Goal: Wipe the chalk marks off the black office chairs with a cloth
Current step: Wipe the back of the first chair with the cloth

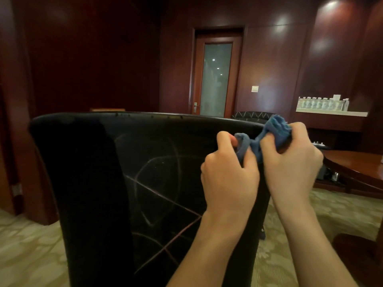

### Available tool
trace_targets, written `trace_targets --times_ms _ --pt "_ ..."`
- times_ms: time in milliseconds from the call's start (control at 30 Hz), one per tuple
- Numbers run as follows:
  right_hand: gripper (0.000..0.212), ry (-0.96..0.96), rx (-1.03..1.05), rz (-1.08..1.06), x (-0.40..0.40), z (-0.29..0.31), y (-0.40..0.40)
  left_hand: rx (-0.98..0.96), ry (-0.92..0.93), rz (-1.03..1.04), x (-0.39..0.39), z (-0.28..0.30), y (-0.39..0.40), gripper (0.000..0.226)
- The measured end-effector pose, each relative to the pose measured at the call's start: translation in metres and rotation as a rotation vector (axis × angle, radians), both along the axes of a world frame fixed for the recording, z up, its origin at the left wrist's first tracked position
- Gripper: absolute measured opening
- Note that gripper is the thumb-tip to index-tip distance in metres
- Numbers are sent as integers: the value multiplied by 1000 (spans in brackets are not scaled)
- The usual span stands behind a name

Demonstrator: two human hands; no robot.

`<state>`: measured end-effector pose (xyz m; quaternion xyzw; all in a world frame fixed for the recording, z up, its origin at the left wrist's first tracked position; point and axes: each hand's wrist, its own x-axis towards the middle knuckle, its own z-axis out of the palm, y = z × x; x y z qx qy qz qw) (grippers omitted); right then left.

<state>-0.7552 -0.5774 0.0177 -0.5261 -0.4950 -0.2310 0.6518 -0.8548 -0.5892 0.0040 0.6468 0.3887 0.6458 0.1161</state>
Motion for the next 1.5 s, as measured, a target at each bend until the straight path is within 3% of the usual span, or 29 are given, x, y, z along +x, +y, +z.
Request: trace_targets --times_ms 267,400,633,933,1233,1367,1500 --pt "14 -201 74 242 -90 8 12 154 -281 399 -85 -7 13 22" --pt "15 -256 60 287 -93 13 16 121 -276 336 -88 -4 13 16" --pt "16 -139 75 156 -42 13 12 101 -180 77 -48 0 9 17" --pt "19 -114 61 160 -43 11 15 153 -177 63 -52 -3 17 13" --pt "20 -274 149 204 -97 25 18 149 -377 142 -98 -4 22 12" --pt "14 -342 157 220 -107 25 17 140 -361 152 -105 -2 21 13" --pt "23 -334 143 173 -85 23 12 134 -308 112 -86 -2 21 11"
